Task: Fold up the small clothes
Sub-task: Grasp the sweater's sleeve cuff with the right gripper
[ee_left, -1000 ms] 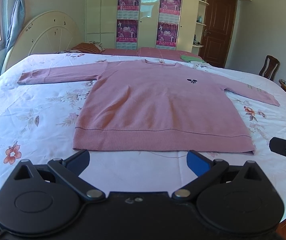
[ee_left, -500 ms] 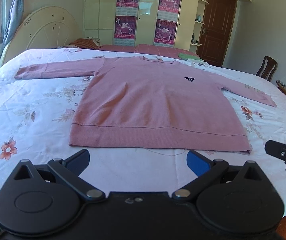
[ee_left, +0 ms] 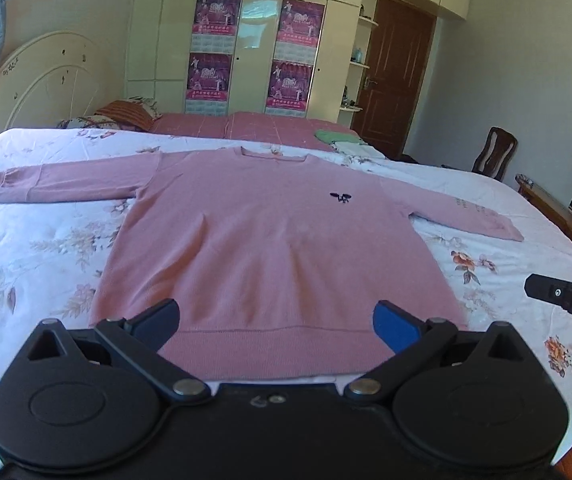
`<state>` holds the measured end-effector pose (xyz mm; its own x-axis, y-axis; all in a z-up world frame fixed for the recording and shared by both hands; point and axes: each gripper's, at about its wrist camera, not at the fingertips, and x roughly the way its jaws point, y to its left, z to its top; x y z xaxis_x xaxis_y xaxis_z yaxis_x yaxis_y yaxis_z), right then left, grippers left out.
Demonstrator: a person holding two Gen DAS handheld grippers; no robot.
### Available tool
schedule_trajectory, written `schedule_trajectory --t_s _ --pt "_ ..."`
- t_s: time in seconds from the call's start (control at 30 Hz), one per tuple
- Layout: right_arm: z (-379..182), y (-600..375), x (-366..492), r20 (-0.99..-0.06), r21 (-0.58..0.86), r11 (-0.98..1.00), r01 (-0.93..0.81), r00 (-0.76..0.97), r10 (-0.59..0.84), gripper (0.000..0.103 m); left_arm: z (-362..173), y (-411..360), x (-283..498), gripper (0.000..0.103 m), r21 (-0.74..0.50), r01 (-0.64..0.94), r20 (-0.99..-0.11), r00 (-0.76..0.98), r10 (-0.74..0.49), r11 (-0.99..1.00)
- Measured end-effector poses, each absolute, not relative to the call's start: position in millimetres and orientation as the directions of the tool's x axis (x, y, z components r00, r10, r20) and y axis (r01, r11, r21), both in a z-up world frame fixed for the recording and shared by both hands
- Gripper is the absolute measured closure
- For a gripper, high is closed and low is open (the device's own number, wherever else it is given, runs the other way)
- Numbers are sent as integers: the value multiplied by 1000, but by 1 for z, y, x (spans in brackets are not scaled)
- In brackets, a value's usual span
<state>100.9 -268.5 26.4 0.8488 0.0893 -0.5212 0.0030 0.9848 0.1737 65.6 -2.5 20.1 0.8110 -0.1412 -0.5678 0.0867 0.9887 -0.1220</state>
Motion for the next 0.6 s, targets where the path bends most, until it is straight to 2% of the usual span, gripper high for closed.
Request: schedule_trajectory --t_s 0.07,0.17,0.23,0.27,0.3,0.33,0.37,0.4,0.43,0.6 --pt "25 -282 117 -525 180 983 33 849 68 0 20 -7 79 0 -112 87 -537 833 -134 990" --pt "23 -315 140 -505 267 961 66 859 82 0 15 -14 112 5 -24 67 -560 826 -69 997" --pt "25 -335 156 -493 291 953 86 867 72 1 14 -12 136 40 40 45 -561 827 -15 998" --pt "26 -344 162 -486 293 952 91 871 66 1 15 -10 148 41 58 11 -561 828 23 998" --pt "28 -353 171 -482 294 951 97 874 59 12 16 -7 159 40 54 -15 -554 832 43 998" --pt "29 -362 180 -483 296 950 98 874 60 44 19 -3 170 33 36 -36 -544 838 50 999" --pt "29 -372 191 -493 297 948 113 869 51 52 21 0 181 25 15 -52 -537 842 52 999" --pt "29 -383 201 -496 304 944 130 867 40 53 23 2 191 7 -1 -62 -529 847 52 998" --pt "29 -393 209 -494 308 940 145 869 27 53 24 2 200 2 -7 -72 -516 855 58 997" --pt "10 -471 264 -491 377 887 266 870 -52 49 14 -11 253 2 8 -64 -534 843 59 998"
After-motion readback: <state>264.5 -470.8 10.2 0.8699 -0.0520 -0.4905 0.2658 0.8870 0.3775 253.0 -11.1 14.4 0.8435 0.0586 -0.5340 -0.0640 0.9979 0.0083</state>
